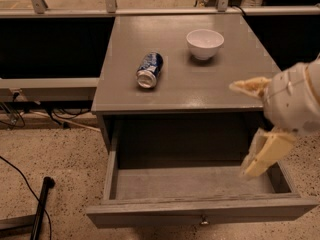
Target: Close top drawer
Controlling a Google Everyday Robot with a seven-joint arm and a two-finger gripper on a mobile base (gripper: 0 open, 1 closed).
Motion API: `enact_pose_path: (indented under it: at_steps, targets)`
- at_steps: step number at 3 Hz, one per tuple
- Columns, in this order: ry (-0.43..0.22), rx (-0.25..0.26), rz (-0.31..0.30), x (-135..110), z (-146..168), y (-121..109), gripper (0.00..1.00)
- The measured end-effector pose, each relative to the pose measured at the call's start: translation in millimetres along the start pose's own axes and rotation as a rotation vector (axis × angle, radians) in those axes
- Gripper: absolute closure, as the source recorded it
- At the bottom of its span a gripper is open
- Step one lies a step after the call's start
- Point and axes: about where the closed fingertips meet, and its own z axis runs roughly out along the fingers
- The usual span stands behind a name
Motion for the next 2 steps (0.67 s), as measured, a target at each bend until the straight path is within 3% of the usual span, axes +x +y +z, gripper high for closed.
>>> enact_pose_path:
  at_steps: [1,2]
  targets:
    - [-0.162,0.023,0.046,19,56,25,0.0]
    - [-0.217,0.114,0.043,16,55,14,0.0]
